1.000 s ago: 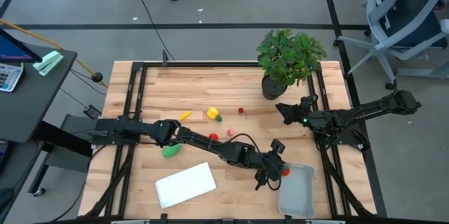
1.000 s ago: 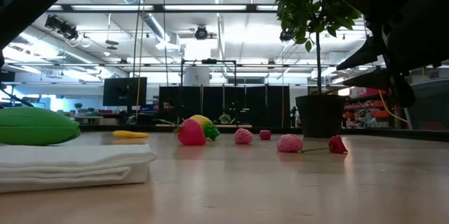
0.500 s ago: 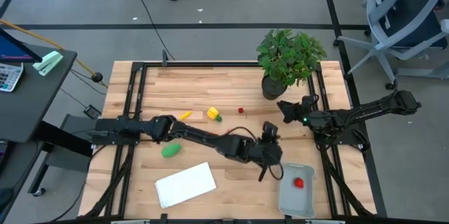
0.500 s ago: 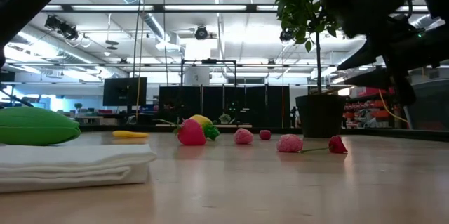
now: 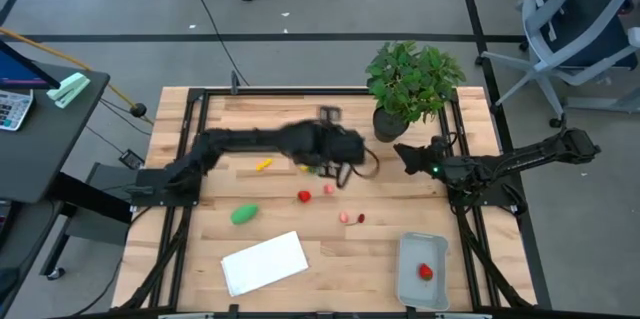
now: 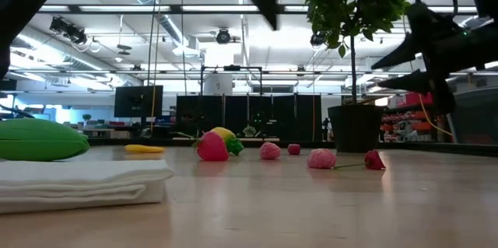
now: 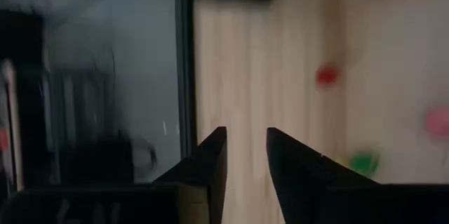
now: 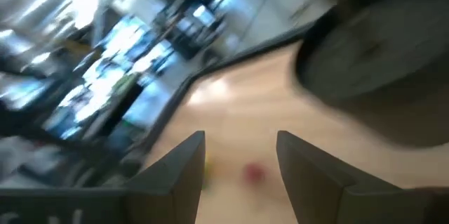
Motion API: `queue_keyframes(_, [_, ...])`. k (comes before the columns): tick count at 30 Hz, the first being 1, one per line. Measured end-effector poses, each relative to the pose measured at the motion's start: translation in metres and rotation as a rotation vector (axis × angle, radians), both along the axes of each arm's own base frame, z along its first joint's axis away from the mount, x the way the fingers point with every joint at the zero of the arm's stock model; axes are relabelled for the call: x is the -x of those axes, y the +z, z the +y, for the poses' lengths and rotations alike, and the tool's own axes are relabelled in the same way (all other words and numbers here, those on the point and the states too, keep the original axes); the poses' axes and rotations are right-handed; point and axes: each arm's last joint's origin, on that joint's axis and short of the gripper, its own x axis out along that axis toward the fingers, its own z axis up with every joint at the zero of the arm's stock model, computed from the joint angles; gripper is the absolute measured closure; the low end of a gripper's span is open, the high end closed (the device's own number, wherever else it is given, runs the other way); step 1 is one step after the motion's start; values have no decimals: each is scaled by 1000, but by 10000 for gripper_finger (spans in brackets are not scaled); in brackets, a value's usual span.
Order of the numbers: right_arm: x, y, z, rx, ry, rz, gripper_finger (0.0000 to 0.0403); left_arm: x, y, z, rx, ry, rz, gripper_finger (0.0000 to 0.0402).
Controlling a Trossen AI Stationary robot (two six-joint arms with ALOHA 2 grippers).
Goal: Pick and placing Produce into tupperware
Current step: Put the bottom red cherry into the gray bin
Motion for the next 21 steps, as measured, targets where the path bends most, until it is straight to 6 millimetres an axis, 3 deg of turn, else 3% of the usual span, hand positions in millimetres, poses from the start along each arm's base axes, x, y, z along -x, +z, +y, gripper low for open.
queue_keyframes(5, [-4,16,5,19,165,-142,218,39,22,39,32,186,68,309])
queue_keyframes(10, [-7,41,16,149,286,-282,218,60,44,73,38,288,-5,320])
queue_keyframes(16, [-30,78,37,313,375,-214,218,87,65,110,31,379,-49,332])
queue_keyframes(21, [-70,106,63,441,469,-77,218,115,88,125,41,463,-141,341])
